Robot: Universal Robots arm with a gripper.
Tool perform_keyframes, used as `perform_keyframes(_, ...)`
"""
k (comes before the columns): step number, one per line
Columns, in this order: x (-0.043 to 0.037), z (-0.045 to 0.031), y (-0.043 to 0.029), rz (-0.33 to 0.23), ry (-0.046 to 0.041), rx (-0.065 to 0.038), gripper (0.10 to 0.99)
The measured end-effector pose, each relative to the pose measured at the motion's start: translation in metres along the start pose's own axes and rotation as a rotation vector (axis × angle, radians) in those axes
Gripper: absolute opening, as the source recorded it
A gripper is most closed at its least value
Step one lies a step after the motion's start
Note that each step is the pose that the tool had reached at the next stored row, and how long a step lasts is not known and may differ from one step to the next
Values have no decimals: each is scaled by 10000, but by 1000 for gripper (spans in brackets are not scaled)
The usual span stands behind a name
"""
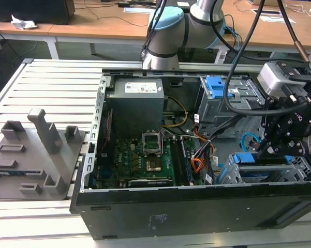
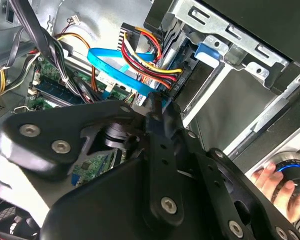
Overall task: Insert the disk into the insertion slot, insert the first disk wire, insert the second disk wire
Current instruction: 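Insert the second disk wire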
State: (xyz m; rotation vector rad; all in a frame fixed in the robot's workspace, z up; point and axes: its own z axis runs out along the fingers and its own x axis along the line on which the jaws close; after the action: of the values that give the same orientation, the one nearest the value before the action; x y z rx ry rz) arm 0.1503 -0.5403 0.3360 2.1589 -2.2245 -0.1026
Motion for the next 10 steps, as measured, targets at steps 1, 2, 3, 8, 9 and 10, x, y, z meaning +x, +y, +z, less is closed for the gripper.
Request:
perform_keyframes(1,0,-1,0,0,4,0,235)
perform_keyframes(2,0,-1,0,0,7,0,235)
perform_keyframes(3,0,-3,0,1,10,0,235)
perform_keyframes(8,-3,-166,13,1,11,0,235)
perform_keyframes(9,-3,-192,15,1,11,0,235)
perform_keyframes(10,-4,-208,16,1,10,0,235)
